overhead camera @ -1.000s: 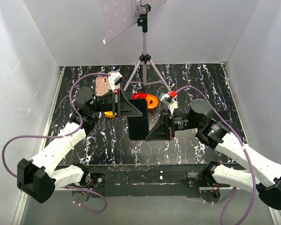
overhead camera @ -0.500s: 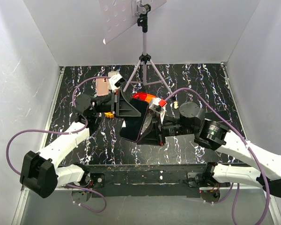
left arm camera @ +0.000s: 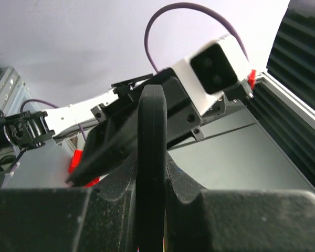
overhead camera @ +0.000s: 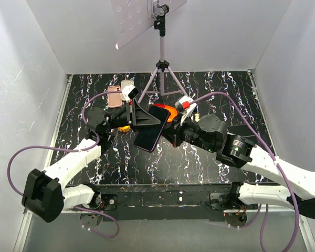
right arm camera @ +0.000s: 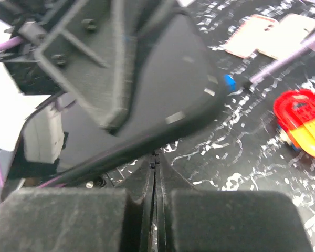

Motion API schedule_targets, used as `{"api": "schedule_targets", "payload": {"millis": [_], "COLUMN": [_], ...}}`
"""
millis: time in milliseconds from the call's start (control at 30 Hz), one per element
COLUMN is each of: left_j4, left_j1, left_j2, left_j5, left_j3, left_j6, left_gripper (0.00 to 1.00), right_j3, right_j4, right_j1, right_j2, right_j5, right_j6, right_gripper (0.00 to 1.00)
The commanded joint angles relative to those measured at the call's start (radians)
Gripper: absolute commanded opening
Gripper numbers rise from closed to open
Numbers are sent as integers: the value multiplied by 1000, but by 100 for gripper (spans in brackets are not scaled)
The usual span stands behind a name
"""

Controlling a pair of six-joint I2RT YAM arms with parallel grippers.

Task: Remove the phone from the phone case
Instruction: Remove the phone case from the phone.

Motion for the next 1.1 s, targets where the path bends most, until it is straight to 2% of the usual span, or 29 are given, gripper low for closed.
{"api": "schedule_targets", "payload": {"millis": [0,100,200,333,467,733,867,967,1067], "left_j4": [-20,-135,-131,-67,-34,-28,-36,-33,-28], "left_j1": [-11,-11,-11,-11,-11,-11,-11,-11,-11], "left_j2": [-101,-157,-152,-122,-125,-129,-139,-142,-140], "left_j5": [-175,-267,-304,-321,-350,-351,-349,-344,-337], "left_j3": [-14,-11,-10,-24,-41,-41,-51,-53,-50], "left_j6": [59,170,190,149,130,121,121,116,115], "left_gripper": [0,0,0,0,0,0,0,0,0], "right_j3": [-19,-93,-148,-164,-129,-78,-61,-63,-70], "right_j4": [-38,-27,39,125,137,108,120,120,142], "right_j1": [-18,-20,-23,-24,-24,-27,-35,-59,-98], "right_j2": [-61,-114,-179,-229,-213,-173,-151,-153,-151], "right_j5": [132,-2,-166,-339,-390,-311,-300,-280,-323], "right_j6": [161,245,314,386,454,439,439,451,468], "right_gripper": [1,20,45,58,61,59,55,49,43]}}
